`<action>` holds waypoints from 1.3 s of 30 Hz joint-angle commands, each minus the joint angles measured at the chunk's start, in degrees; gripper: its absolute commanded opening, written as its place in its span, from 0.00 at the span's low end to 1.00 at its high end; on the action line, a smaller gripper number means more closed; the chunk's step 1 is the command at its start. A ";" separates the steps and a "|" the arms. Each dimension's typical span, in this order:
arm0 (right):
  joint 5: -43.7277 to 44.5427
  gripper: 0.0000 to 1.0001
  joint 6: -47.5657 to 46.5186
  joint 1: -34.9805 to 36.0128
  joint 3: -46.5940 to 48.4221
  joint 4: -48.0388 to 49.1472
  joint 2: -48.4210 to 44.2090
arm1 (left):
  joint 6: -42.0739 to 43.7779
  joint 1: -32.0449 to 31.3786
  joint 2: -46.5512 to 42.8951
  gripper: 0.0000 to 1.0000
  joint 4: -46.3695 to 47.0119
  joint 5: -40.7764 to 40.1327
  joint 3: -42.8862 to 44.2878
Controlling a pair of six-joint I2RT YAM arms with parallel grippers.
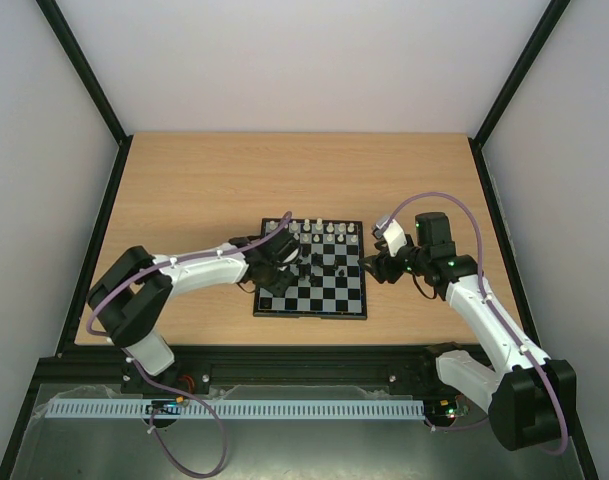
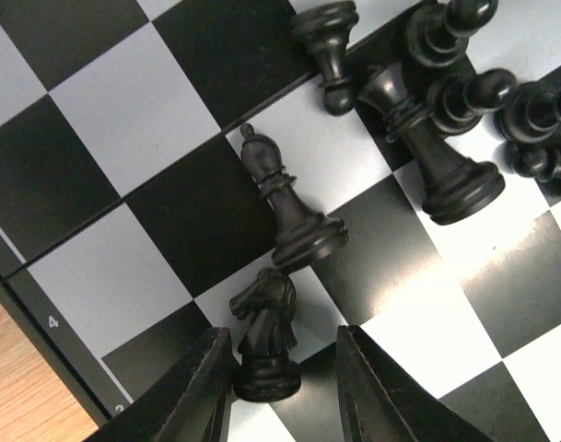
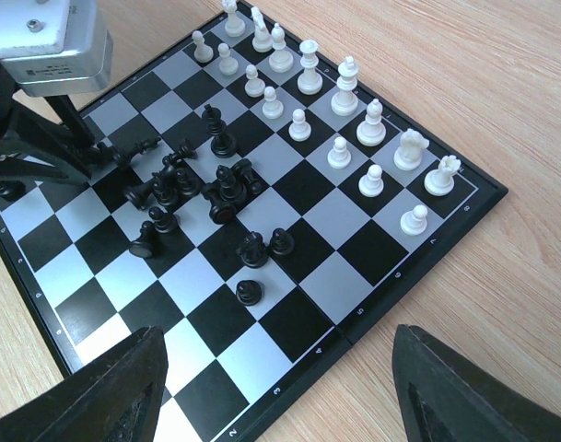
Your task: Set up the chess pieces on the board
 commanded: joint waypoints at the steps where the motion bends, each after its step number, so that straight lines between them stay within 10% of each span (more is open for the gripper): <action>1: -1.03 0.68 -0.83 0.26 -0.61 -1.96 -0.08 | -0.94 -0.44 -1.82 0.33 -2.30 -0.70 -1.19; 21: -4.75 0.68 6.05 0.26 2.04 -2.07 0.49 | -2.17 -3.08 -2.33 0.17 -0.28 -2.56 -1.89; 39: -26.89 0.67 15.89 0.32 24.74 -25.70 24.13 | -0.12 -13.66 -21.80 0.18 34.60 -4.19 -21.28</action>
